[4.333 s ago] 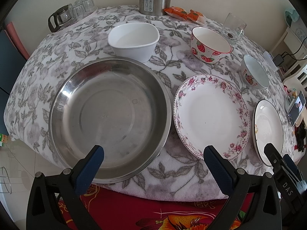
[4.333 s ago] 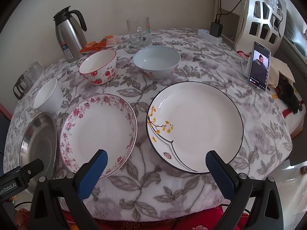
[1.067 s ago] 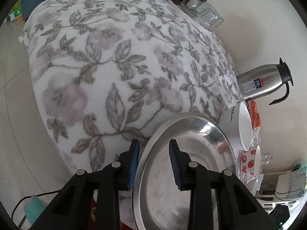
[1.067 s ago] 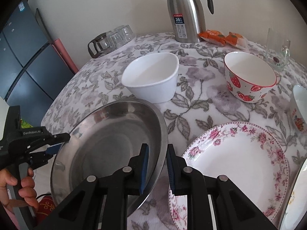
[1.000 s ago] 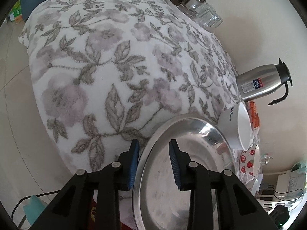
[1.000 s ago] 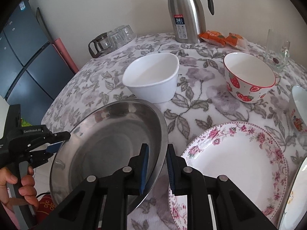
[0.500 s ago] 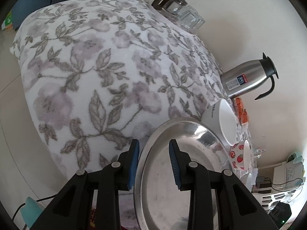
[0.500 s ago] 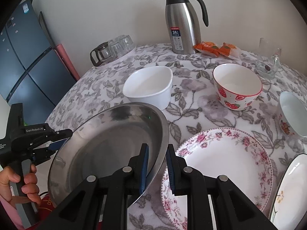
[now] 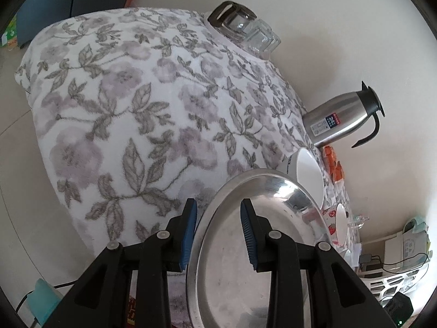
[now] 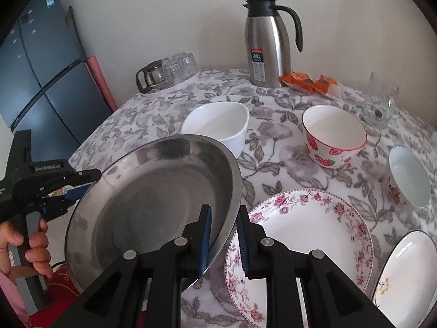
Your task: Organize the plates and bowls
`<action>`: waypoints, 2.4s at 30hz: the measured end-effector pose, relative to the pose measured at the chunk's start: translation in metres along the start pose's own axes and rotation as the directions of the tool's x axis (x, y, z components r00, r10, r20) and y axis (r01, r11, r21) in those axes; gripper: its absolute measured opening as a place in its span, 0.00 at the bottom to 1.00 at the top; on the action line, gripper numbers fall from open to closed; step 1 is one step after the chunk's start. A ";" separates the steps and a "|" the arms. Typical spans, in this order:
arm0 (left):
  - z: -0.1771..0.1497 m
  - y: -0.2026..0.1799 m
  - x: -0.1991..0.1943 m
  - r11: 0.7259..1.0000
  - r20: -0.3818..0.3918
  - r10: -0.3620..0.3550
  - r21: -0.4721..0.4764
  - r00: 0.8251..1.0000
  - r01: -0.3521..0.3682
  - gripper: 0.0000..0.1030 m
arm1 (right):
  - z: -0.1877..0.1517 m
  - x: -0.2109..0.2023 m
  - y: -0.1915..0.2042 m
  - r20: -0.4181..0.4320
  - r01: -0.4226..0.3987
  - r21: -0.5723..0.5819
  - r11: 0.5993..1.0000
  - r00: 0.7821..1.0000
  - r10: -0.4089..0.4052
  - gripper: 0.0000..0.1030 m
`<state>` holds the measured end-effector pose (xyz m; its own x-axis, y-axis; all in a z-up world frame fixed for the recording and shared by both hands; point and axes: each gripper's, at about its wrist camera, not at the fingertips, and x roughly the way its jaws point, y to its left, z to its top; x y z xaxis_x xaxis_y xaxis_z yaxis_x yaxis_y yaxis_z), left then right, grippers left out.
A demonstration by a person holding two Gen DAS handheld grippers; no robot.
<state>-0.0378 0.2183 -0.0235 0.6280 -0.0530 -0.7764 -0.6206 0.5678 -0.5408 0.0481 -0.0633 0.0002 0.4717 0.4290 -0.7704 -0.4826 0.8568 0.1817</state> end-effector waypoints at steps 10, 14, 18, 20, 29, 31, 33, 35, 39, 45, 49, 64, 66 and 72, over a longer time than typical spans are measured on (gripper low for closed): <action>-0.006 -0.018 -0.012 0.998 0.036 -0.044 0.054 0.998 0.042 0.32 | -0.002 -0.013 -0.008 0.027 0.025 -0.011 1.000 0.999 -0.025 0.20; -0.014 -0.033 -0.013 0.993 0.032 -0.059 0.105 0.998 0.055 0.32 | -0.002 -0.018 -0.019 0.036 0.044 -0.001 0.999 0.998 -0.044 0.19; -0.023 -0.052 -0.013 0.984 0.023 -0.079 0.161 0.997 0.074 0.32 | -0.004 -0.022 -0.035 0.042 0.069 0.028 0.997 0.997 -0.070 0.20; -0.029 -0.061 -0.011 0.980 0.015 -0.084 0.180 0.996 0.080 0.33 | -0.006 -0.025 -0.044 0.043 0.083 0.042 0.996 0.995 -0.085 0.20; -0.061 -0.105 0.003 0.958 -0.061 -0.114 0.259 0.992 0.126 0.35 | -0.018 -0.038 -0.095 0.032 0.154 0.138 0.978 0.987 -0.160 0.20; -0.070 -0.117 0.004 0.949 -0.060 -0.103 0.294 0.993 0.116 0.35 | -0.019 -0.041 -0.102 0.031 0.165 0.153 0.974 0.985 -0.172 0.20; -0.077 -0.128 0.003 0.936 -0.054 -0.095 0.335 0.994 0.107 0.35 | -0.021 -0.044 -0.110 0.031 0.176 0.171 0.969 0.982 -0.184 0.20; -0.084 -0.138 0.005 0.923 -0.051 -0.086 0.371 0.995 0.098 0.35 | -0.022 -0.047 -0.121 0.034 0.182 0.204 0.962 0.981 -0.192 0.20; -0.095 -0.151 0.015 0.909 -0.079 -0.081 0.403 0.994 0.106 0.35 | -0.026 -0.052 -0.138 0.035 0.192 0.258 0.947 0.978 -0.208 0.20; -0.112 -0.167 0.029 0.879 -0.127 -0.051 0.465 0.991 0.105 0.35 | -0.033 -0.058 -0.159 0.025 0.215 0.309 0.926 0.972 -0.234 0.20; -0.118 -0.172 0.036 0.865 -0.149 -0.024 0.492 0.989 0.095 0.35 | -0.037 -0.052 -0.165 -0.006 0.236 0.316 0.919 0.969 -0.246 0.20; -0.125 -0.152 0.068 0.898 -0.290 0.081 0.437 0.954 0.057 0.35 | -0.048 -0.030 -0.168 -0.118 0.282 0.284 0.916 0.959 -0.258 0.21; -0.126 -0.153 0.068 0.893 -0.286 0.085 0.448 0.955 0.054 0.35 | -0.048 -0.030 -0.167 -0.121 0.284 0.284 0.916 0.958 -0.259 0.21; -0.124 -0.150 0.069 0.908 -0.305 0.063 0.413 0.950 0.072 0.35 | -0.048 -0.026 -0.170 -0.143 0.283 0.287 0.915 0.957 -0.252 0.21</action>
<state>0.0404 0.0278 -0.0361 0.4147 -0.2649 -0.8705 -0.3246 0.8507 -0.4135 0.0823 -0.2334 -0.0402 0.4676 0.1541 -0.8704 -0.0961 0.9877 0.1232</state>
